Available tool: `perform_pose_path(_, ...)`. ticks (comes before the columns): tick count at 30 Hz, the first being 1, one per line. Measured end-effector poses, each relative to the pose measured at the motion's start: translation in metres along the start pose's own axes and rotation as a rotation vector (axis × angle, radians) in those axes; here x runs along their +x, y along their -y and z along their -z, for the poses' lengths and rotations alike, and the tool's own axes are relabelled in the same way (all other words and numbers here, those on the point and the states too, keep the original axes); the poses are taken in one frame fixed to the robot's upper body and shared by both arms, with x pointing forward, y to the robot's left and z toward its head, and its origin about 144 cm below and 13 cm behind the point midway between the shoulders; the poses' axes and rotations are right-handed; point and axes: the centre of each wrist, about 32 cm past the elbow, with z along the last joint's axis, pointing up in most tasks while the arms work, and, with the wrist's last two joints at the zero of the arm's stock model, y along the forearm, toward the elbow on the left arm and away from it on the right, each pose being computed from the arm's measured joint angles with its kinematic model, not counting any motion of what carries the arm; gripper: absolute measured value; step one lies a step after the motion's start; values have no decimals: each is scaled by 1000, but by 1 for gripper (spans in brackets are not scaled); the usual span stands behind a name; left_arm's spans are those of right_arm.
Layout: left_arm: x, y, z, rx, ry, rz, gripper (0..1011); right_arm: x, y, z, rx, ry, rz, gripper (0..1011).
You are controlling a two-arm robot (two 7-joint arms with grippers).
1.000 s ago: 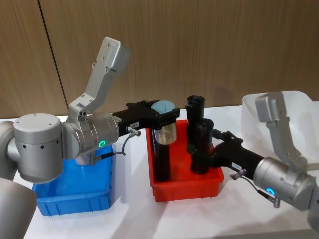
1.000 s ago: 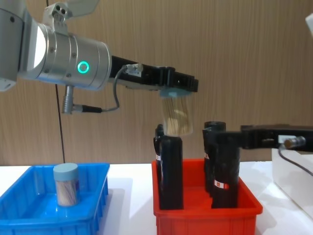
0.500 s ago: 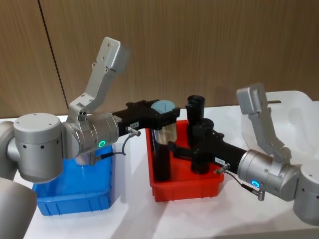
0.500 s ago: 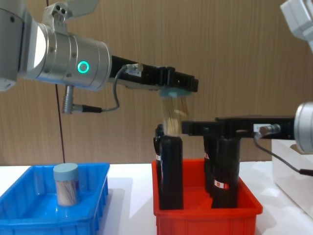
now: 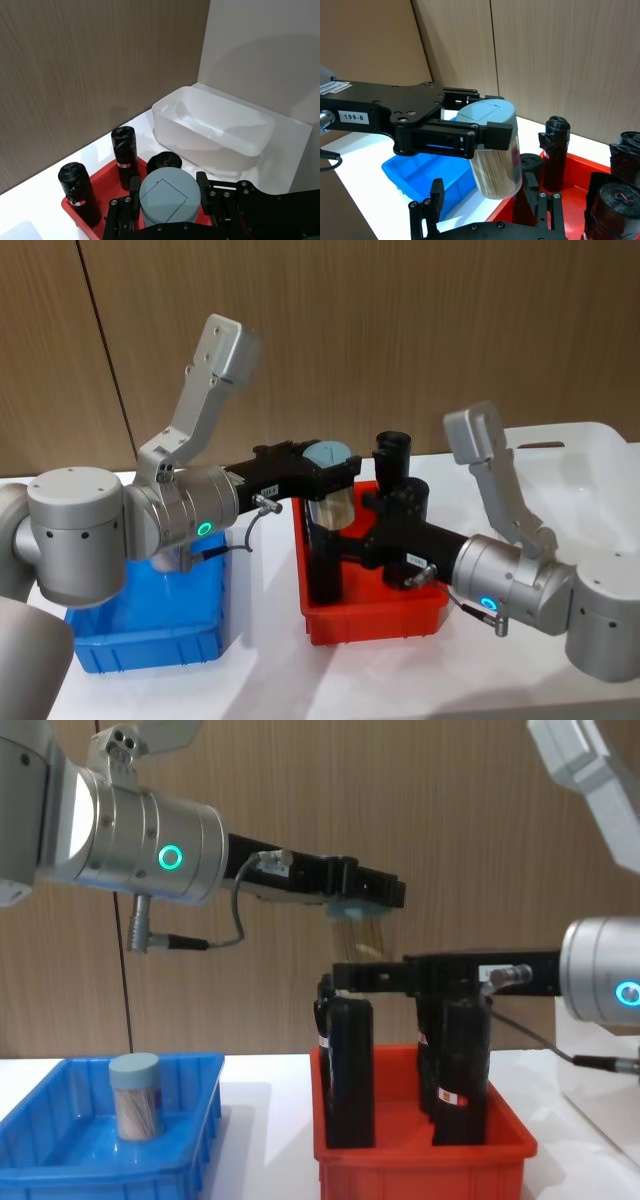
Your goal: Pick the cotton swabs from the blue box and place them into the white box.
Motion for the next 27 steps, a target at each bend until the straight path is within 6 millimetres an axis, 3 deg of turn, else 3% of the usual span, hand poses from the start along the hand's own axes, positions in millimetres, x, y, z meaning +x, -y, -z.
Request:
perform_pose_path(21, 0, 0, 0, 0, 0, 0, 671, -1, -22, -5, -18, 35, -1, 1001)
perform_pose_path(27, 0, 0, 0, 0, 0, 0, 671, -1, -26, -6, -16, 41, 5, 908)
